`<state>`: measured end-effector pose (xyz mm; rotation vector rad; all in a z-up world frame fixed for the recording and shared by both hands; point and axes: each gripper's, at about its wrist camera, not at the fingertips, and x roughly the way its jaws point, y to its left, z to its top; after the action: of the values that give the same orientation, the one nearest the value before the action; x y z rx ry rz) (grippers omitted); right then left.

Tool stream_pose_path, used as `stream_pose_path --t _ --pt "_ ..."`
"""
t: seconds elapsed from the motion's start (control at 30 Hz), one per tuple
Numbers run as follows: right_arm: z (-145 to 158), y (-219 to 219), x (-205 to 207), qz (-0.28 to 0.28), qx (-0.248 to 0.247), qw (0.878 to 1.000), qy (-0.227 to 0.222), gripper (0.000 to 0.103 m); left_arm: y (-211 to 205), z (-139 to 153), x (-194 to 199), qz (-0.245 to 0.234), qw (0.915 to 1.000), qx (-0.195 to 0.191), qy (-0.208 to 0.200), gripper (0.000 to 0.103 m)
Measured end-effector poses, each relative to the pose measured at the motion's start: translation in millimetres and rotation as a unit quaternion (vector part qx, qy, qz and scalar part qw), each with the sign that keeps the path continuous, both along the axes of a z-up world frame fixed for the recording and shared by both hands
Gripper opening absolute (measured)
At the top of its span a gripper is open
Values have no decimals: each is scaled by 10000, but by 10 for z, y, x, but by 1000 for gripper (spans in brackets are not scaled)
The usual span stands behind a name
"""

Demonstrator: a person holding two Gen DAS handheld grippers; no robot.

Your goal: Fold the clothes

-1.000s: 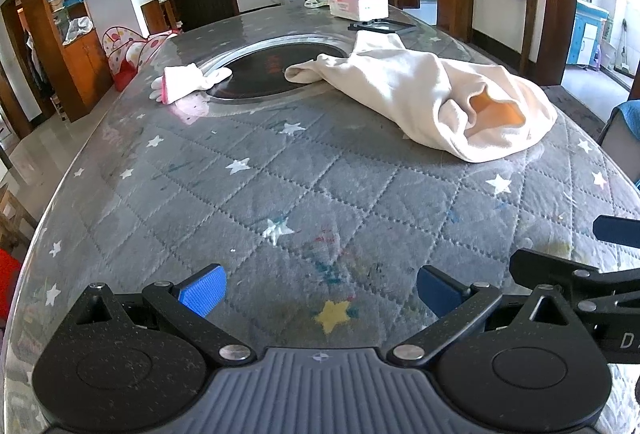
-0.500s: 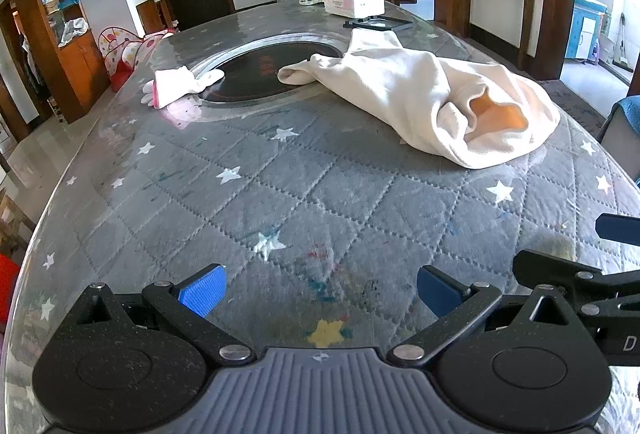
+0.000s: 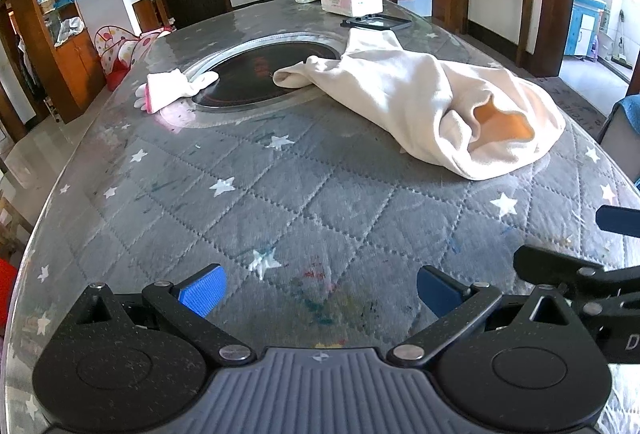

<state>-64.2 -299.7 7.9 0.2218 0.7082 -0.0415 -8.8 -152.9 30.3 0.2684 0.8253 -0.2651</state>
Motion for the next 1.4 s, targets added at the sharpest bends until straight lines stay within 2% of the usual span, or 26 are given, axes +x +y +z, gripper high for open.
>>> stream_pose_path --t 0.2,0.4,0.47,0.8,0.83,0.97,1.03,1.2,1.37,1.4 --pt "85 -117 107 70 45 9999 -84 103 -16 31 105 -32 10000 -24 33 103" --pt "198 -199 270 166 2 9996 -229 101 -50 120 256 47 9999 -35 -142 103" --pt "245 -225 347 216 -15 9994 -280 94 -58 148 315 69 9998 -72 -169 103" --pt "435 -320 847 643 162 9967 -458 79 21 254 602 284 9989 -115 -345 103" --pt "426 -317 924 709 202 9964 -424 72 45 254 624 319 9988 -122 -342 103" --pt "364 -287 1183 836 283 9956 -311 67 156 222 698 448 9986 -111 -274 103" --pt "322 -269 1312 892 333 9951 -272 60 198 200 720 492 9984 -70 -257 103" --pt "174 -280 1557 702 331 9970 -44 55 309 173 759 617 9978 -45 -227 103" --pt "86 -277 1603 743 465 9962 -15 18 438 185 785 774 9967 -65 -220 103" --pt "89 -268 1587 775 480 9958 -49 14 463 194 783 797 9965 -67 -229 103"
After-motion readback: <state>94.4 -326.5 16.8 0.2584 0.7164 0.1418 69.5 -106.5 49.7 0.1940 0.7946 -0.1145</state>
